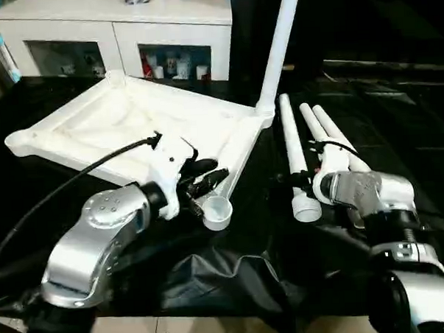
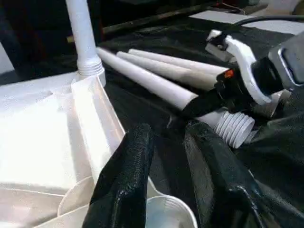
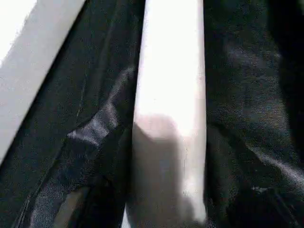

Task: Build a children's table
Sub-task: Pick table leg

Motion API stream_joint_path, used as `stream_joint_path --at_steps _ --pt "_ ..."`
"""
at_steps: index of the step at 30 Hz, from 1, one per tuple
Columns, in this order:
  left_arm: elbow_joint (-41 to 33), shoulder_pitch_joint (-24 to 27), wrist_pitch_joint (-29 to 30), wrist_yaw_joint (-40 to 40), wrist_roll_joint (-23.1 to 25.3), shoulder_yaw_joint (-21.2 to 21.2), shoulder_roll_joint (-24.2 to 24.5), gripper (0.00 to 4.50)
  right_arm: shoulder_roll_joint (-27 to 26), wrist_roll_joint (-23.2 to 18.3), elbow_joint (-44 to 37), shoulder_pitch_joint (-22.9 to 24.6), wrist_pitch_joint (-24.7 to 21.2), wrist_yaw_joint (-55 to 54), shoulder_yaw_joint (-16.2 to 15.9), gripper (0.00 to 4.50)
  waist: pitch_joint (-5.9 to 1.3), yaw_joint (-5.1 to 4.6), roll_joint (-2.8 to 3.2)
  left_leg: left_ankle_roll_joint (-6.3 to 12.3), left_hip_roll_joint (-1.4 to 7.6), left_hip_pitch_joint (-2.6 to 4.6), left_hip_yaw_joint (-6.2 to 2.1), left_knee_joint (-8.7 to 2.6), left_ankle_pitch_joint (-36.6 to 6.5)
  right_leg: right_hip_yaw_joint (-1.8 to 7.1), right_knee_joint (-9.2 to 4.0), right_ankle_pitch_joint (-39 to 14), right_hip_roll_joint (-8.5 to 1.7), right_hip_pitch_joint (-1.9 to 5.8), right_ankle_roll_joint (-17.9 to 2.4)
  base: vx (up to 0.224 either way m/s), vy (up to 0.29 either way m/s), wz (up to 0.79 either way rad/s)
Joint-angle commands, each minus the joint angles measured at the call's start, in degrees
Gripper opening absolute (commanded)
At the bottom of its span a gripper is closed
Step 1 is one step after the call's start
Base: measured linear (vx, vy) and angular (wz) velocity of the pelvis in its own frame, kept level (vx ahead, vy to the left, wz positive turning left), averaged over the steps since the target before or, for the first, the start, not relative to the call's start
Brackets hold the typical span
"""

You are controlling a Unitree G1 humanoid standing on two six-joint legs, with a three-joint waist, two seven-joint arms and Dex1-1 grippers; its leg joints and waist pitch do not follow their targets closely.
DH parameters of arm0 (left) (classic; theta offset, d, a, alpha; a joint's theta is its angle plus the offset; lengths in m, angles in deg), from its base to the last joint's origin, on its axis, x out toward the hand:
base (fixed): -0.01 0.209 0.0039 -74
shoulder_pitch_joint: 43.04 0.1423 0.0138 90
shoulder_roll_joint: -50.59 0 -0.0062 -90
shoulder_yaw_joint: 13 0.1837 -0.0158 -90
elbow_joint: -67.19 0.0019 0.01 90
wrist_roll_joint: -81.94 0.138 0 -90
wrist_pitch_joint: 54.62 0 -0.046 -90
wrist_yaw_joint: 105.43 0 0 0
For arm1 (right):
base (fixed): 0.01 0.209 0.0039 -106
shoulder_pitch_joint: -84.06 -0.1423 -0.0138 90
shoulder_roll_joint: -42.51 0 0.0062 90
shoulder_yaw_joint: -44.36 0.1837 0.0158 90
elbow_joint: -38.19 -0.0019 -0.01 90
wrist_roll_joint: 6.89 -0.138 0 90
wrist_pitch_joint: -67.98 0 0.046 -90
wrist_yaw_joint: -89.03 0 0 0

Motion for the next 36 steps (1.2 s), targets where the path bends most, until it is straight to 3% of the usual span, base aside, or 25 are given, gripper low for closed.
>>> stream_joint_path --at_steps 1,5,6,7,9,10,11,12,14,16,19,20,22,24,25,26,29,31,36 --pt "1.70 -0.99 0.24 0.87 -0.42 -0.63 -0.50 1.61 -0.80 -0.32 -2.49 2.48 1.61 -2.41 1.60 1.91 -3.78 -0.07 0.93 -4.11 2.33 1.47 -1.50 -4.11 -19.41 2.61 -6.02 -25.06 -4.42 1.54 -4.56 0.000 0.000 0.00" --pt "3.73 -2.74 4.85 1.98 -3.63 -3.06 -3.23 2.05 -1.68 -0.58 -9.17 4.67 5.54 -4.07 3.08 1.91 -3.81 -0.08 0.79 -4.09 2.36 1.63 -1.58 -4.11 -19.65 2.48 -6.22 -26.66 -4.41 1.28 -3.60 0.000 0.000 0.00" --pt "4.70 -4.71 8.30 2.78 -7.56 -5.62 -6.51 2.16 -3.22 -1.67 -17.63 6.68 13.08 -5.04 5.38 1.91 -3.74 -0.21 0.01 -3.69 2.30 1.35 -1.37 -4.15 -19.27 2.48 -6.31 -27.15 -4.49 1.40 -3.32 0.000 0.000 0.00" --pt "4.89 -5.64 8.83 2.78 -8.76 -5.92 -7.74 2.21 -3.82 -2.52 -22.88 8.03 17.43 -3.79 5.74 1.91 -3.95 0.40 0.03 -3.41 2.37 1.68 -1.07 -3.73 -18.28 2.73 -6.56 -27.03 -4.86 0.92 -2.95 0.000 0.000 0.00" --pt "5.15 -6.49 8.54 3.10 -9.60 -6.14 -8.96 2.36 -4.05 -2.92 -27.25 9.13 20.11 -2.93 5.68 1.89 -4.21 0.58 0.10 -2.31 2.68 0.78 -1.40 -4.21 -14.82 2.62 -5.83 -22.82 -4.67 1.75 -3.20 0.000 0.000 0.00" --pt "5.96 -8.92 9.60 4.52 -12.83 -7.86 -12.51 2.50 -4.55 -6.20 -35.21 10.60 22.05 0.66 6.30 1.89 -4.14 0.47 -0.34 -1.62 2.75 0.58 -1.17 -4.18 -13.14 2.68 -5.44 -19.32 -4.35 1.68 -3.52 0.000 0.000 0.00" --pt "6.19 -9.70 10.03 4.87 -14.03 -8.52 -13.60 2.61 -4.74 -7.50 -37.26 10.88 22.07 1.66 6.66 1.89 -4.22 0.55 -0.99 -0.77 2.61 0.31 -0.99 -3.95 -11.75 2.75 -5.06 -17.33 -4.51 2.01 -3.82 0.000 0.000 0.00" --pt "6.69 -11.67 11.36 5.47 -16.67 -10.09 -15.77 2.67 -5.00 -10.97 -41.62 11.52 21.97 4.57 7.21 1.89 -4.19 0.72 -0.87 0.03 2.58 0.24 -0.99 -3.84 -10.89 2.70 -5.11 -16.74 -4.63 2.02 -4.04 0.000 0.000 0.00" --pt "6.98 -12.66 11.99 5.64 -17.82 -10.81 -16.63 2.67 -5.05 -12.63 -43.44 11.79 21.88 6.02 7.34 1.89 -4.12 0.66 -1.10 0.99 2.49 0.03 -0.91 -3.82 -10.30 2.67 -5.13 -16.33 -4.53 2.18 -4.06 0.000 0.000 0.00" --pt "8.64 -15.70 14.34 6.42 -21.76 -13.70 -18.95 3.01 -4.31 -15.72 -47.45 13.49 21.51 11.22 5.44 1.89 -4.12 0.51 -0.87 1.17 2.32 -0.06 -0.87 -3.67 -10.29 2.58 -5.25 -16.70 -4.44 2.23 -4.21 0.000 0.000 0.00" --pt "9.89 -18.36 15.65 6.86 -24.82 -15.86 -20.69 3.11 -3.74 -18.21 -50.04 15.48 20.25 15.53 3.24 1.89 -4.12 0.43 -1.35 1.89 2.31 -0.29 -0.85 -3.67 -9.48 2.48 -5.48 -16.34 -4.43 2.57 -4.73 0.000 0.000 0.00" --pt "10.25 -19.28 16.10 7.19 -25.73 -16.60 -21.29 3.34 -3.62 -19.24 -50.85 16.38 20.01 16.57 2.39 1.89 -4.06 0.40 -1.16 1.76 2.44 -0.19 -1.03 -3.77 -9.71 2.42 -5.58 -17.35 -4.47 2.43 -4.93 0.000 0.000 0.00" --pt "12.55 -22.64 16.07 9.54 -27.85 -19.02 -22.87 3.51 -2.42 -21.22 -52.08 18.29 17.93 19.72 -0.36 1.89 -4.09 0.70 -1.68 1.77 2.56 0.30 -0.85 -3.59 -10.31 2.52 -5.84 -18.52 -4.56 2.10 -4.74 0.000 0.000 0.00" --pt "14.13 -24.67 15.73 11.13 -29.24 -20.58 -23.84 3.79 -1.48 -22.06 -52.42 19.27 16.39 21.67 -1.97 1.89 -4.03 0.91 -1.35 1.65 2.66 0.19 -1.05 -3.69 -10.22 2.44 -5.84 -18.51 -4.57 2.26 -4.54 0.000 0.000 0.00" --pt "15.13 -25.91 15.53 11.97 -30.59 -21.66 -24.50 3.88 -0.89 -22.80 -52.38 19.74 15.04 22.97 -2.79 1.89 -3.90 1.08 -1.71 1.62 2.50 0.07 -1.04 -3.70 -10.58 2.36 -5.98 -19.26 -4.53 2.44 -4.02 0.000 0.000 0.00" --pt "16.18 -27.39 16.26 12.90 -32.57 -23.01 -25.20 3.88 0.18 -23.97 -52.34 20.38 13.56 25.05 -3.81 1.89 -3.93 1.39 -1.63 1.50 2.52 0.22 -1.06 -3.62 -10.90 2.37 -6.17 -20.07 -4.79 2.47 -3.98 0.000 0.000 0.00" --pt "17.06 -28.92 17.68 13.48 -34.83 -24.21 -25.79 3.91 1.76 -25.58 -52.30 21.11 12.16 27.94 -4.95 1.88 -3.93 1.79 -1.99 1.18 2.69 0.10 -1.08 -3.69 -10.27 2.44 -6.09 -19.83 -4.79 2.33 -3.73 0.000 0.000 0.00" --pt "17.87 -29.45 18.38 14.02 -34.65 -24.27 -26.08 3.91 2.51 -26.85 -52.29 21.32 11.13 29.50 -5.24 1.88 -3.99 2.00 -1.82 1.16 2.70 0.03 -1.16 -3.71 -9.62 2.48 -6.01 -19.01 -4.85 2.37 -3.60 0.000 0.000 0.00" --pt "20.51 -30.37 18.88 15.95 -32.91 -24.11 -27.08 3.91 4.19 -28.50 -52.10 21.51 9.74 32.34 -5.77 1.88 -4.14 2.62 -2.19 1.37 2.86 0.09 -1.23 -3.65 -9.04 2.46 -5.98 -18.09 -5.00 2.51 -3.36 0.000 0.000 0.00"
